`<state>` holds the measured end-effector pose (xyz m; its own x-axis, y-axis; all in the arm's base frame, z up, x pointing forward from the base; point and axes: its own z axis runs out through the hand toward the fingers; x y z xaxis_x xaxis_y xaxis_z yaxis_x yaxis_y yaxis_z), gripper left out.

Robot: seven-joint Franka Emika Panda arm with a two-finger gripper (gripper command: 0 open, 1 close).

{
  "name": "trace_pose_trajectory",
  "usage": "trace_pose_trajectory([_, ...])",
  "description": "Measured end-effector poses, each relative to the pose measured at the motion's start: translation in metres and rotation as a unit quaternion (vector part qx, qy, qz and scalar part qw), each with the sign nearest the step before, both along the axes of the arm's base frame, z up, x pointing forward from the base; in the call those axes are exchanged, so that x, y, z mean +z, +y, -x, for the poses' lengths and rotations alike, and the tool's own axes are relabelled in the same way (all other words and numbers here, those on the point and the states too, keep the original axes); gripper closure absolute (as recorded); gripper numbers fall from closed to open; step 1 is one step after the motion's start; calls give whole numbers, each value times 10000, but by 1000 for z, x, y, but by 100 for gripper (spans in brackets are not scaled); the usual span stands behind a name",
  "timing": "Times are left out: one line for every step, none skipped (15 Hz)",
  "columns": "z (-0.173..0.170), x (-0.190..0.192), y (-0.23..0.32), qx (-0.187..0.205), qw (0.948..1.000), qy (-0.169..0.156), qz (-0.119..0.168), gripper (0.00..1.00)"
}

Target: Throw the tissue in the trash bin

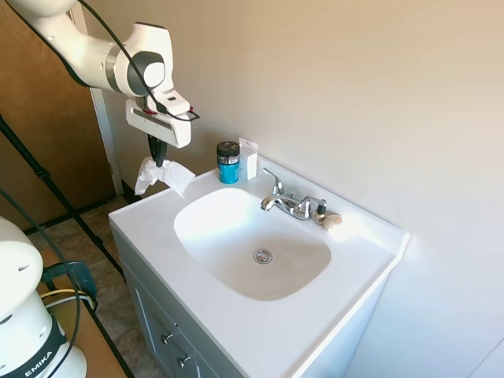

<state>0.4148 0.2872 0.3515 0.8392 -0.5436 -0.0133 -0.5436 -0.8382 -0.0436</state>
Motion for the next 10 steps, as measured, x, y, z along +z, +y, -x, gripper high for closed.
trace_pose_trajectory([3, 7, 20, 98, 9999, -87, 50, 100])
trace_pose_trajectory([3, 11, 38, 166, 9997, -148, 100, 100])
trace_pose_trajectory([2, 11, 59, 244, 9994, -201, 141, 100])
trace_pose_trajectory([-2, 7, 76, 303, 9991, -237, 183, 100])
trace_pose_trajectory([-7, 0, 91, 333, 9989, -232, 240, 100])
trace_pose_trajectory([-14, -10, 107, 364, 9986, -208, 308, 100])
trace_pose_trajectory([-22, -23, 119, 384, 9984, -171, 379, 100])
trace_pose_trajectory([-30, -37, 130, 373, 9983, -113, 440, 100])
trace_pose_trajectory([-38, -51, 139, 350, 9980, -35, 518, 100])
trace_pose_trajectory([-46, -66, 146, 309, 9977, 49, 599, 100])
